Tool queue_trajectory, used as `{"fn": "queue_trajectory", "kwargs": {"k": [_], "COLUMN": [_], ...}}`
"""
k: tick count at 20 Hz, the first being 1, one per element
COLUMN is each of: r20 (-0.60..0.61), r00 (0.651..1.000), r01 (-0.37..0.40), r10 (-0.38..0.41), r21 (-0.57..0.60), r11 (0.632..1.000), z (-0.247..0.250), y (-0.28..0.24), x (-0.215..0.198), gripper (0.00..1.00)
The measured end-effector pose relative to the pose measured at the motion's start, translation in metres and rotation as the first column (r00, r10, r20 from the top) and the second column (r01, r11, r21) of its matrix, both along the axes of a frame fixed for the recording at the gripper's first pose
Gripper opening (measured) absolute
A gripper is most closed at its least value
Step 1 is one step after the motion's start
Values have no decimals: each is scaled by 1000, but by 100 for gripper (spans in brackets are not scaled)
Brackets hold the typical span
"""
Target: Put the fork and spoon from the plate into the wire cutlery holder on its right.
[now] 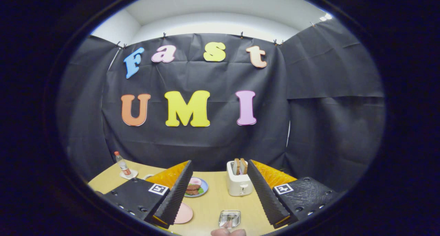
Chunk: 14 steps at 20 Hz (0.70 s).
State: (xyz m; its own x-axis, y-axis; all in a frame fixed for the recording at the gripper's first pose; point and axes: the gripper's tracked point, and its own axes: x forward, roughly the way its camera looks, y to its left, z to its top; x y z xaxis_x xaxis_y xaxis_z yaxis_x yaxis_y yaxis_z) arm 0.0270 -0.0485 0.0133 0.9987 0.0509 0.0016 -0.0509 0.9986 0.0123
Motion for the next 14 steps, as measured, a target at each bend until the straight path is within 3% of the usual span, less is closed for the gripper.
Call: {"fn": "queue_trajectory", "kwargs": {"k": [5,10,14], "r20": [13,-16,-22], "r00": [1000,1000,1000], "r01": [-13,25,14], "r10": [13,-25,-14], "r21": [14,59,15], "r11": [1000,998,1000], "z": [-4,-24,-23], "y": [17,12,14], "x": [-18,-28,-19], "gripper": [95,95,95]}}
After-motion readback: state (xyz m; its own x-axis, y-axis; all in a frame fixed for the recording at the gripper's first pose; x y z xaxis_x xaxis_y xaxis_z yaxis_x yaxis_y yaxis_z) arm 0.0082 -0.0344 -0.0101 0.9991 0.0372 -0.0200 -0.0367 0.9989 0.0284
